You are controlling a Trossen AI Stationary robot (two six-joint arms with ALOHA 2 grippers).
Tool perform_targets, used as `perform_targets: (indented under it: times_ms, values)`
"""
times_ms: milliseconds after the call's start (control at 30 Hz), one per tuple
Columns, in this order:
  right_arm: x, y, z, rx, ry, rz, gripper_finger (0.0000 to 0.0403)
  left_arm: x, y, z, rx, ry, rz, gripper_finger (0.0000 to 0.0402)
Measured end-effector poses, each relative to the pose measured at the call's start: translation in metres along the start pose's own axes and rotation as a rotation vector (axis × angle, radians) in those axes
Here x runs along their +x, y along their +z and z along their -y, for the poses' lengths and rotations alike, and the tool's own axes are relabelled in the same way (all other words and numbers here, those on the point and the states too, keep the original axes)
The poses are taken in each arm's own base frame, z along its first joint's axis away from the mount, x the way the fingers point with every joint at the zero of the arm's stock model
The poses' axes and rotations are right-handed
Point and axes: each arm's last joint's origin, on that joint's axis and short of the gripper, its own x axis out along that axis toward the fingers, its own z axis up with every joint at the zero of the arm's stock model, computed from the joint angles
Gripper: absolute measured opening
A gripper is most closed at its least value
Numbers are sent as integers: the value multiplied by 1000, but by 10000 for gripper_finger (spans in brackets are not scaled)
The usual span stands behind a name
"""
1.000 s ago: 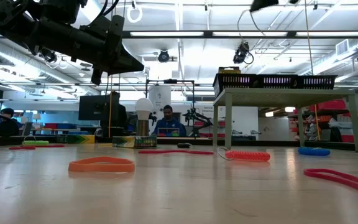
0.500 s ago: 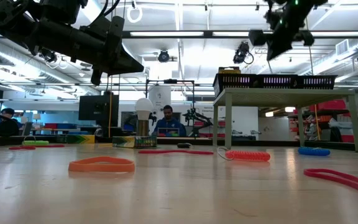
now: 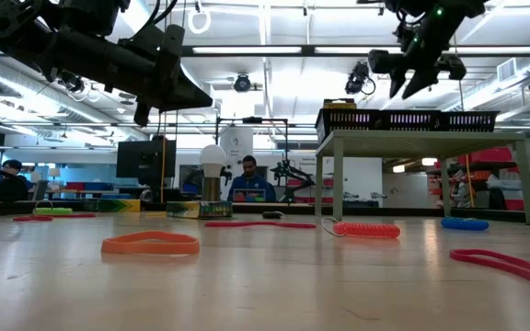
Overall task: Pick & Place Office Desk Supplies
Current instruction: Put the green spring keychain into the right basket on the shelf
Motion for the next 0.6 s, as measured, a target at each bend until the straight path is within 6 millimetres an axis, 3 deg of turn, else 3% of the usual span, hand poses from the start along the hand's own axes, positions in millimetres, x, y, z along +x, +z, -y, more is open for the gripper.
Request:
perform_targets:
  times_ms: [133,267,400,600]
  values:
    - [-7,14,-2,-3,33,23,180,0,0,0,0,1,0,13]
    - [-19,27,-11,-81,223,-22,185,0,0,0,19,0,-1,13]
    - [-38,27,-20,-167,422,-62,158,0,0,0,18,0,-1,13]
    - [-71,6,-29,-289,592,-122,74,0,0,0,17,-4,-3,13]
